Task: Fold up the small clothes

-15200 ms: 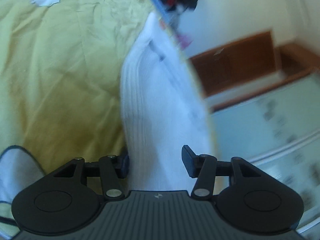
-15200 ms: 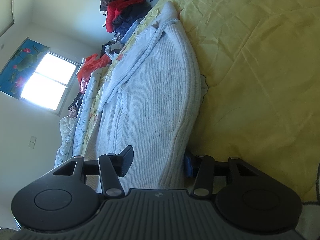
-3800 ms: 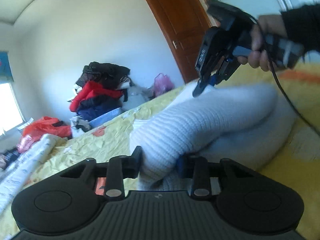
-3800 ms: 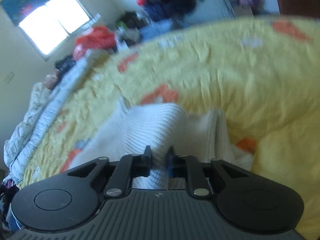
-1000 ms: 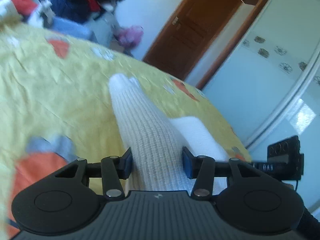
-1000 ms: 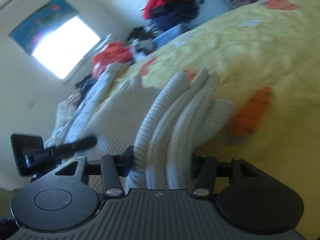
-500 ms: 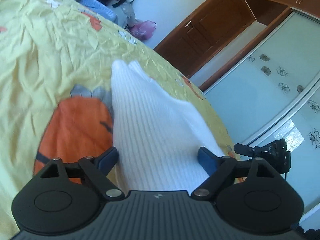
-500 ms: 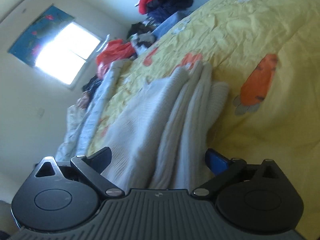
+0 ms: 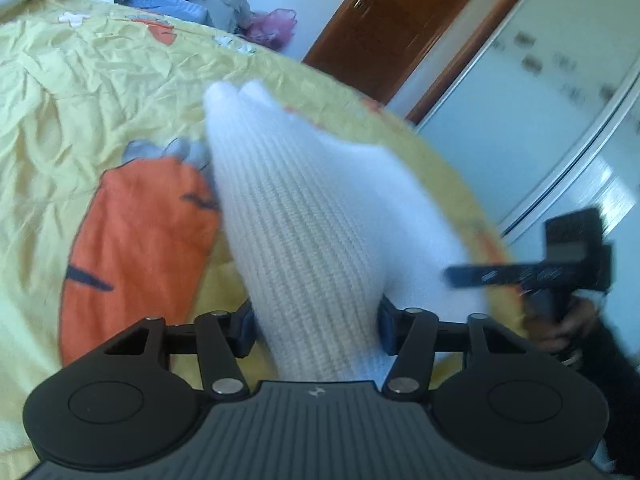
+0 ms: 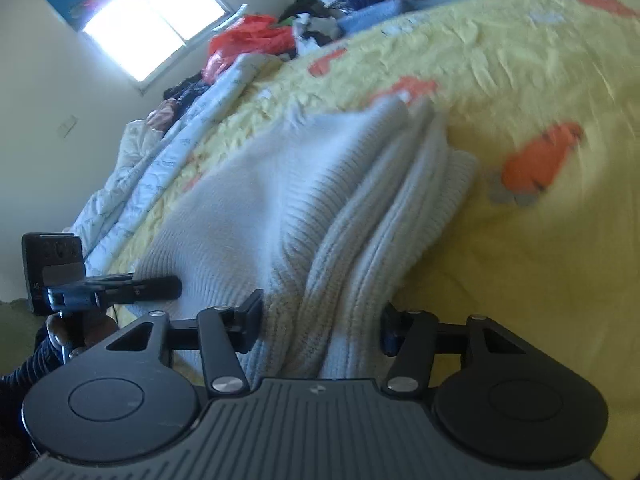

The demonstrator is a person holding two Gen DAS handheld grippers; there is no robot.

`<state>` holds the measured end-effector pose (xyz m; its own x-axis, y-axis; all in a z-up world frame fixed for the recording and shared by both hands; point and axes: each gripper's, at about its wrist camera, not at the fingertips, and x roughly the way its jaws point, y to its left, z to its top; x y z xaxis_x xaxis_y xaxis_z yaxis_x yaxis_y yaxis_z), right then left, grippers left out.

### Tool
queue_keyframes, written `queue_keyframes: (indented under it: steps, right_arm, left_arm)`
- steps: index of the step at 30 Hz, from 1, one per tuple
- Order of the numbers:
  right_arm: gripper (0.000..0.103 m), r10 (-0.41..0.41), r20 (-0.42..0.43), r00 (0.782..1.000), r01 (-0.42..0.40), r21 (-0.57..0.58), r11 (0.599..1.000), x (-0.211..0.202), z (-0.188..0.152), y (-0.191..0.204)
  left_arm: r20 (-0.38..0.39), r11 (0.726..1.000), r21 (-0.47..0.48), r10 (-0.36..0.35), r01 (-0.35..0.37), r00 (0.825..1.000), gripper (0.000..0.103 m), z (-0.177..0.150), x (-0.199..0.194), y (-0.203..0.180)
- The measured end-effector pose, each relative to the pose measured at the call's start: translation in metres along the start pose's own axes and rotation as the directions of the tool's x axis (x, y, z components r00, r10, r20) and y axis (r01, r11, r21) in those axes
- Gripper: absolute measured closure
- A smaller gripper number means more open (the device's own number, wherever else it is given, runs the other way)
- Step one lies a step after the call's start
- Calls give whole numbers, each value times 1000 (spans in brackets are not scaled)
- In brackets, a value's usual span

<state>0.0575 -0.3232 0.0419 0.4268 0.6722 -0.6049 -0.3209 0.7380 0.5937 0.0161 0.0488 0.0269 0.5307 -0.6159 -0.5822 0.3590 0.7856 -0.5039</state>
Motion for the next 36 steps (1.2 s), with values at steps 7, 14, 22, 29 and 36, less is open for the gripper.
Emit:
queue_keyframes:
  steps: [7,14,22,29,36]
  right_arm:
    - [20,-3,174,985,-18,121,992,-34,9,-3]
    - [31,14,109,994,-17,22,1000,-29,11,26]
    - [40,20,-11,1000,-20,-9,1000,-1,-1,35]
    - [74,51,58,997,-45,-96,994,-31,2,45]
    - [66,20,-34,999,-20,-12,1000,-8,-3,12]
  left_arm:
    - [179,972,160,145,-174,973,29,3,-38,-30]
    - [314,778,505,236,-373,919,25,-26,-29,-95]
    - [321,671,609,279,-423,905,15,-47,12,-109]
    - [268,743,561,255,-366,929,13,-32,1,-108]
    - [205,759,558,265,-334,942,4,-35,23,-99]
